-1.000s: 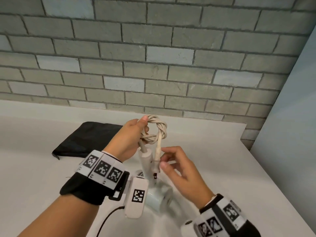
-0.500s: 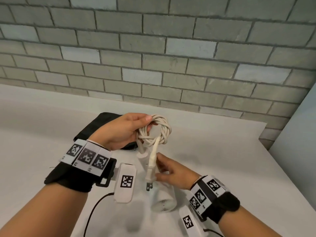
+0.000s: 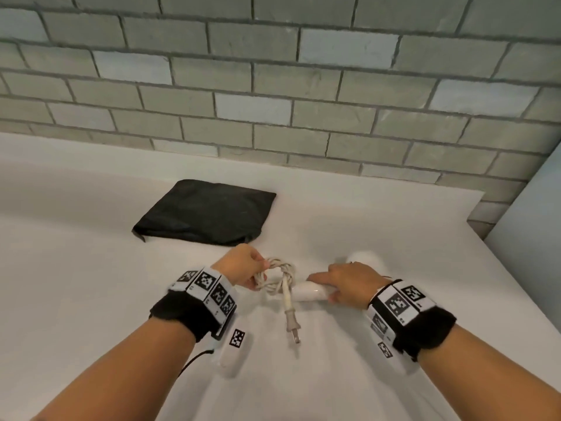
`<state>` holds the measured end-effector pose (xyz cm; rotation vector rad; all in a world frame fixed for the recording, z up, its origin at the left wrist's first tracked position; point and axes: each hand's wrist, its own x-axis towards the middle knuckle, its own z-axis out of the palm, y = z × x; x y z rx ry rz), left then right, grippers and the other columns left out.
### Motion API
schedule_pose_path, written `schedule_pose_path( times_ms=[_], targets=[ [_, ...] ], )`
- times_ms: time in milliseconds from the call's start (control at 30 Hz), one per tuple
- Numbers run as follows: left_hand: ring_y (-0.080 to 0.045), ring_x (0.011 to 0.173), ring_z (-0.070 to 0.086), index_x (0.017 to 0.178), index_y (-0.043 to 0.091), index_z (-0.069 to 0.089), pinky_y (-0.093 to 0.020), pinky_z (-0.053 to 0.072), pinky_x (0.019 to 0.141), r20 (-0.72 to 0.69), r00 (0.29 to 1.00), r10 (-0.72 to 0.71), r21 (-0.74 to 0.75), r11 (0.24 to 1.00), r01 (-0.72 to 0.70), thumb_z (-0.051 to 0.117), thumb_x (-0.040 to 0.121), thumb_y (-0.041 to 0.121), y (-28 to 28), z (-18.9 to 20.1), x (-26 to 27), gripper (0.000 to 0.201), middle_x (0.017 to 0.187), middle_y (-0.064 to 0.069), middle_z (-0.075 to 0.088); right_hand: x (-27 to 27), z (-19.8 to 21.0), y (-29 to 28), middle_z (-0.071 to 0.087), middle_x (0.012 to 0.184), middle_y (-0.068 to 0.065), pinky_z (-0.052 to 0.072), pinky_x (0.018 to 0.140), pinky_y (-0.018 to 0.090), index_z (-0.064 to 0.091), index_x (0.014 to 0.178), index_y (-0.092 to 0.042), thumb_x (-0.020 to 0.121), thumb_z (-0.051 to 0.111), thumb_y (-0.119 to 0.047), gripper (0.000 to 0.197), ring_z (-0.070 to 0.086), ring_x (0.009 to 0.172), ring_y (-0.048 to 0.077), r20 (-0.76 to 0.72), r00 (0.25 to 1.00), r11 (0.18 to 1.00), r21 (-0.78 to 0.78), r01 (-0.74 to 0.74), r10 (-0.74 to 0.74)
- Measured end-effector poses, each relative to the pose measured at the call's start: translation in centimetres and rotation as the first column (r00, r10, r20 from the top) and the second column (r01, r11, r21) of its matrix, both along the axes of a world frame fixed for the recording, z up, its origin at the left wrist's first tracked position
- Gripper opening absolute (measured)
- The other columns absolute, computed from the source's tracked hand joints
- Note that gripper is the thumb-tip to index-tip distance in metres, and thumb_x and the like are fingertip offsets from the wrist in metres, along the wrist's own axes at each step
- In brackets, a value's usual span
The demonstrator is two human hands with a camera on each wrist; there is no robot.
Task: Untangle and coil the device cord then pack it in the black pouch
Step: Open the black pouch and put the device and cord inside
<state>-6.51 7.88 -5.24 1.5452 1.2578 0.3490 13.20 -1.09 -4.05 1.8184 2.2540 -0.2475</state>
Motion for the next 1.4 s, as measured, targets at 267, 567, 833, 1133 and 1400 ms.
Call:
schedule_pose_path(
  times_ms=[267,567,833,1133,1400],
  targets=[
    [-0.025,0.077,0.063,0.111,-0.004,0.057,-0.033,0.055,0.074,-0.476,0.866,-0.155,0.16,0.953,0.259,0.052,0.09,0.022,1.7,-1.9,1.0,0.033,0.109,-0.022,0.067,-0.6,-1.2,1.4,0.058,0.114,0.008,0.042,0.082,0.035,0.049,0.125,-0.029,0.086,0.053,-0.02,0.04,0.053,0.109,0.026,0.008,0.998,0.995,-0.088,0.056,-0.056],
    [-0.036,0.11,0.052,0.111,-0.002,0.058,-0.039,0.041,0.099,-0.601,0.797,0.056,0.424,0.868,0.259,0.051,0.089,0.017,7.8,-0.8,-2.6,0.03,0.124,-0.021,0.048,-4.2,2.5,9.0,0.051,0.124,0.011,0.034,0.083,0.027,0.051,0.123,-0.019,0.089,0.052,-0.02,0.035,0.048,0.112,0.026,-0.148,0.987,0.998,-0.038,0.059,-0.064],
    [-0.032,0.117,0.05,0.126,0.008,0.05,-0.033,0.037,0.098,-0.711,0.694,-0.115,0.296,0.846,0.443,0.05,0.089,0.019,10.4,-2.1,-3.8,0.039,0.127,-0.018,0.05,-9.7,0.1,16.1,0.044,0.126,0.02,0.043,0.089,0.034,0.04,0.133,-0.018,0.089,0.052,-0.031,0.047,0.053,0.108,0.037,-0.09,0.99,0.99,-0.093,0.102,-0.11],
    [-0.03,0.103,0.059,0.105,0.009,0.064,-0.035,0.047,0.085,-0.763,0.62,-0.182,0.286,0.766,0.576,0.062,0.079,0.02,9.9,-2.4,-2.5,0.028,0.111,-0.012,0.064,-9.7,-0.7,17.6,0.063,0.101,0.018,0.048,0.076,0.031,0.061,0.108,0.002,0.086,0.058,-0.019,0.031,0.061,0.092,0.029,0.029,0.995,0.98,-0.169,0.103,-0.1],
    [-0.034,0.084,0.06,0.089,0.0,0.062,-0.036,0.047,0.071,-0.72,0.649,-0.247,0.283,0.75,0.598,0.052,0.08,0.01,6.5,-2.2,-0.5,0.017,0.089,-0.02,0.062,-8.2,-0.5,13.8,0.057,0.077,0.007,0.036,0.052,0.019,0.066,0.095,0.0,0.081,0.066,-0.024,0.027,0.052,0.064,0.02,-0.095,0.995,0.969,-0.247,0.007,-0.032]
  ],
)
